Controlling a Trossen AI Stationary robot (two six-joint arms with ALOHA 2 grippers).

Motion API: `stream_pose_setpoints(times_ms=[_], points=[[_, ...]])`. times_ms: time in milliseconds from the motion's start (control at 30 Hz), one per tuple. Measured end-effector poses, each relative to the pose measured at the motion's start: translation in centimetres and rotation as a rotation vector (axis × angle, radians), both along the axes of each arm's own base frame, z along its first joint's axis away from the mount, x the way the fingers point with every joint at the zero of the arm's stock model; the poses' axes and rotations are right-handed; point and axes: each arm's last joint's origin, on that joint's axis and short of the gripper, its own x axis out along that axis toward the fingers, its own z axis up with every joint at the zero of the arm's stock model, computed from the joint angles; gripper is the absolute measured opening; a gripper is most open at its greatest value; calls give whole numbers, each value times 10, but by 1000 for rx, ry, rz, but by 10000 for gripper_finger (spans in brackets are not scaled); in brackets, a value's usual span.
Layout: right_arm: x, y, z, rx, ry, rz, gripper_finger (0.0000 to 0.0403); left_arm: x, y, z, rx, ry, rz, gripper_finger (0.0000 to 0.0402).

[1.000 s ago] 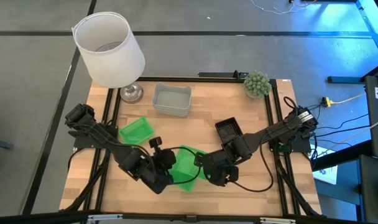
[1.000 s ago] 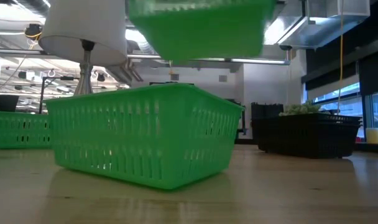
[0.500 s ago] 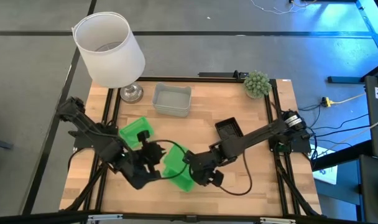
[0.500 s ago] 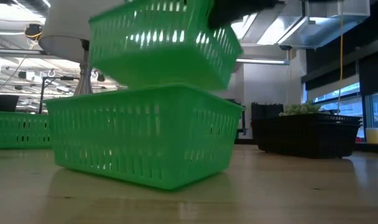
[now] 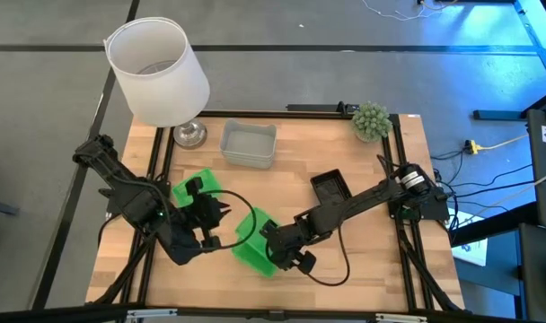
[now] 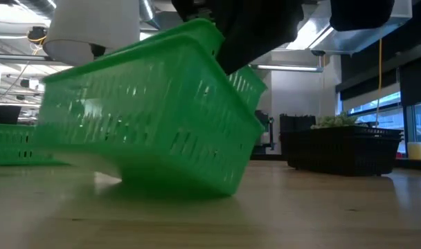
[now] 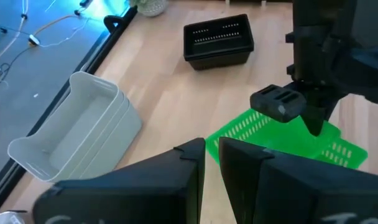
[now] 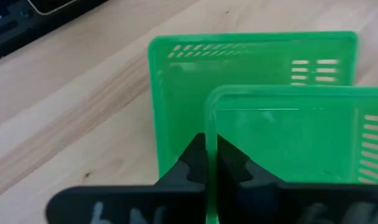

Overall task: Stack baskets by color
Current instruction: Stack the top green bin on top of the bottom the green bin

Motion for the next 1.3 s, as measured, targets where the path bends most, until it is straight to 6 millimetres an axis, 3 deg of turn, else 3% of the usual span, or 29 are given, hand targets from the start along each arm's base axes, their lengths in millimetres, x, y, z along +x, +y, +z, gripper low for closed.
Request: stream_pose_setpoints(times_ms=[400,567,967,1300], points=[[5,12,46,-5,-65,26,0,-2,2,-2,26,34,-4,39],[2,21,42,31,-52,49,0,-3,3,-3,39,51,-5,39],[-1,24,10,90,-72,114,2,-6,5,-5,43,72,13,39],[-3,23,4,102,-55,89,36,-6,5,-5,45,79,8,39]])
